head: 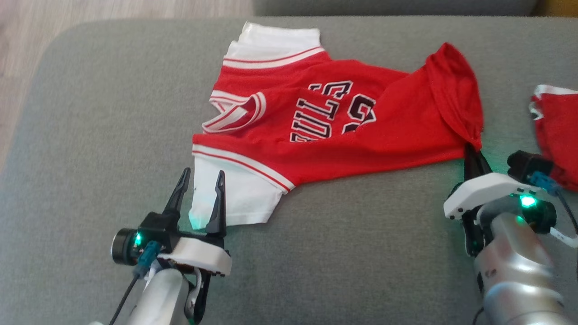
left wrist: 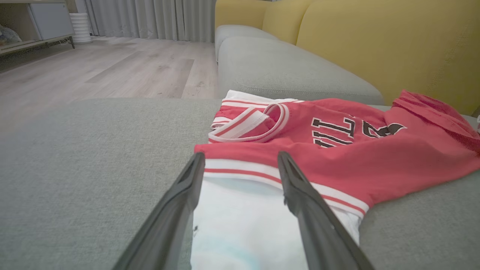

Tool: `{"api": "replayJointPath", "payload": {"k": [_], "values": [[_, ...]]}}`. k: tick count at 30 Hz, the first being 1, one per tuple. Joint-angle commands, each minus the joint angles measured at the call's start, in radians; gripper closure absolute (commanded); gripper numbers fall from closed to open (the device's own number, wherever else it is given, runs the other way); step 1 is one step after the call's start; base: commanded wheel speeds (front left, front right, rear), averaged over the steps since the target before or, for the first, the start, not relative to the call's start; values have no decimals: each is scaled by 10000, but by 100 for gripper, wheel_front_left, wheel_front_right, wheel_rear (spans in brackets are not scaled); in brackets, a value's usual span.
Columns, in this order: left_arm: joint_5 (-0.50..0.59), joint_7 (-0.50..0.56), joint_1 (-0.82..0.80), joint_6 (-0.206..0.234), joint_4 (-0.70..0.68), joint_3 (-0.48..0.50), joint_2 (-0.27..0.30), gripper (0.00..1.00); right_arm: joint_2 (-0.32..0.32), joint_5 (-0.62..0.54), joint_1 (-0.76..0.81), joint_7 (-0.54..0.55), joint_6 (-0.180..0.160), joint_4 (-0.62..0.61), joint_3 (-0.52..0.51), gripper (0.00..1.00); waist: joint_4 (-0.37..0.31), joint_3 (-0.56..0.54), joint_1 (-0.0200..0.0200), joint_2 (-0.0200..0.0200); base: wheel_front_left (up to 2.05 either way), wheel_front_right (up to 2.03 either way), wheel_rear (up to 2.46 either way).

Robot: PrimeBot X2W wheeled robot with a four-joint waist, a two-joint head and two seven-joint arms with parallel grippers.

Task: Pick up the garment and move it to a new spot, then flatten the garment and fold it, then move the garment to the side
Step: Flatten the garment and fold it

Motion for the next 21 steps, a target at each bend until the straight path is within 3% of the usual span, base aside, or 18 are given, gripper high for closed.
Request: {"api": "replayJointPath", "payload": {"k": [1,9,14,15,16,17,21], "values": [[92,-95,-145,62,-250,387,51,0,-7,-23,15,-160,-19,-237,167,100,-179,-230,0,0,0,0,0],[-55,-95,373,165,-252,468,41,0,-7,-36,1075,-174,-19,-968,-50,100,-798,-1222,0,0,0,0,0],[-165,-95,609,212,-241,455,35,0,-7,-224,1849,497,-19,-1689,-358,100,-897,-1576,0,0,0,0,0],[-186,-95,636,221,-243,443,35,0,-7,-297,1998,666,-19,-1896,-400,95,-891,-1605,0,0,0,0,0],[-207,-95,654,232,-246,431,34,0,-7,-407,2147,811,-19,-2151,-462,34,-874,-1635,0,0,0,0,0],[-229,-95,671,242,-253,418,33,0,-7,-620,2296,940,-19,-2475,-529,0,-854,-1656,0,0,0,0,0],[-302,-95,690,274,-301,372,31,0,-7,-870,2630,1046,-19,-4488,-139,0,-759,-1658,0,0,0,0,0]]}}
